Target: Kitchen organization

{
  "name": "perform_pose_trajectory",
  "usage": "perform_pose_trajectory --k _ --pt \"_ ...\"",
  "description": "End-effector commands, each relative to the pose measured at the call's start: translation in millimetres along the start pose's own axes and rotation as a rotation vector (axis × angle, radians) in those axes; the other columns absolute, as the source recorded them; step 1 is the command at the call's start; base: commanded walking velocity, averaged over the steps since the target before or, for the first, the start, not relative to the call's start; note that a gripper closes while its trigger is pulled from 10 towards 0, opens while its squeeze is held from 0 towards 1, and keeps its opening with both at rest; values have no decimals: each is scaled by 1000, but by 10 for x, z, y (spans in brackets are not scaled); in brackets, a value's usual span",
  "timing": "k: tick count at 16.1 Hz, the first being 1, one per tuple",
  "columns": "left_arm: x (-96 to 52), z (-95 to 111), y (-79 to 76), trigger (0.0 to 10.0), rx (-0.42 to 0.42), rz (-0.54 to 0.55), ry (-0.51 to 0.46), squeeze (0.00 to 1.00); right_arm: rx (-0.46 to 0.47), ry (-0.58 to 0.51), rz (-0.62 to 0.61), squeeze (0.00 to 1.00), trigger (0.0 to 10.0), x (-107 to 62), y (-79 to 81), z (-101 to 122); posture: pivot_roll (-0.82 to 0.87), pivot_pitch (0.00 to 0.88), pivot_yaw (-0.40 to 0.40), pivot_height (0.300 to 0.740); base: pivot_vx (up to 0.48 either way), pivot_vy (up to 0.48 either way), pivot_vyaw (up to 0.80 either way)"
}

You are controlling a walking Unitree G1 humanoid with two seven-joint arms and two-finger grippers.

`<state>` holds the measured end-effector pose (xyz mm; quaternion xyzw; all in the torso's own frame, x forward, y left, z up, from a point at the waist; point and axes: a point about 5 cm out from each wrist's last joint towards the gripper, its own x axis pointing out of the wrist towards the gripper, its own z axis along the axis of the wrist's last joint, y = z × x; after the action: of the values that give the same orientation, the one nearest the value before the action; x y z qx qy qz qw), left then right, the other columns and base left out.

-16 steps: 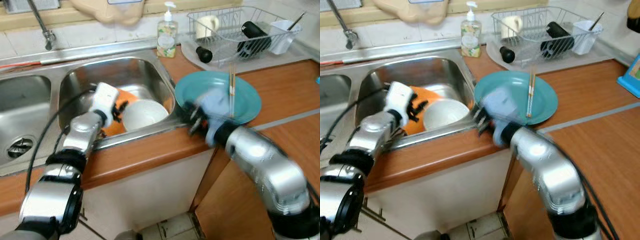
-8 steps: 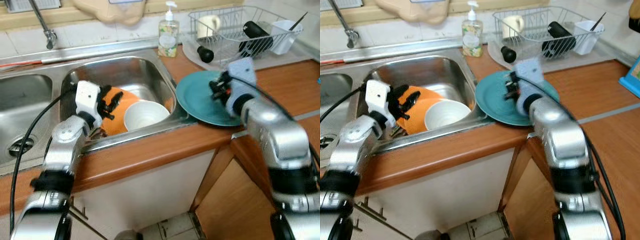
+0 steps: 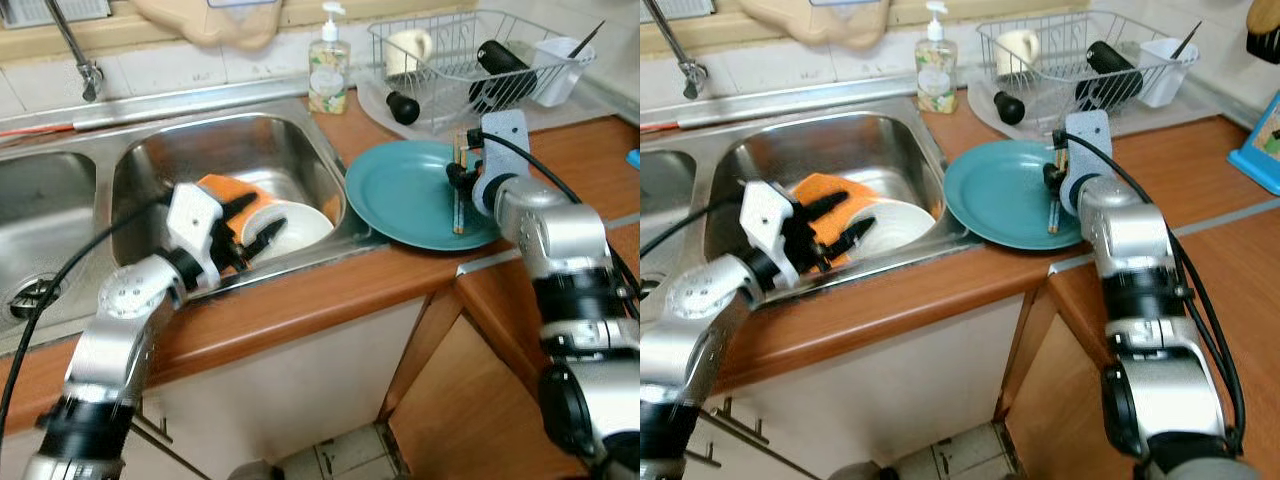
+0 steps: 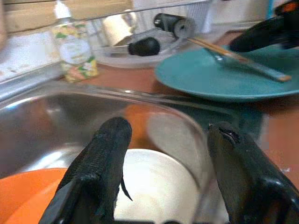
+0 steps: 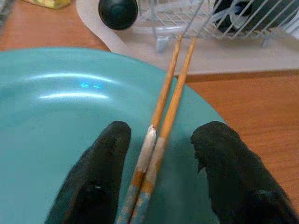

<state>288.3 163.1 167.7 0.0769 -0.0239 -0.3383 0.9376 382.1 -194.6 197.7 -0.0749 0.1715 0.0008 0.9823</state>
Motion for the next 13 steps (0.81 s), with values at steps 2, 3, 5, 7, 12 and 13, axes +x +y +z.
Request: perform_pose_trajectory --k 2,3,5,7,12,13 --pt "-26 43 -77 10000 1 -41 12 0 7 -3 -4 0 10000 36 -1 64 -67 0 37 740 0 0 0" --pt "-41 48 -123 10000 -9 -59 15 0 26 36 4 0 10000 62 9 45 -67 0 36 740 0 0 0" --pt "-65 57 -225 10000 -32 -101 23 0 107 66 44 0 10000 105 41 22 -65 0 35 740 0 0 0" --pt "-70 59 -247 10000 -35 -101 33 0 103 110 36 0 10000 132 42 -23 -64 0 32 740 0 0 0" --pt "-87 68 -338 10000 -46 -159 63 0 104 153 82 0 7765 170 94 -64 -68 0 31 740 0 0 0" --pt "-93 66 -376 10000 -49 -191 73 0 105 157 86 0 3961 173 97 -67 -67 0 31 740 0 0 0"
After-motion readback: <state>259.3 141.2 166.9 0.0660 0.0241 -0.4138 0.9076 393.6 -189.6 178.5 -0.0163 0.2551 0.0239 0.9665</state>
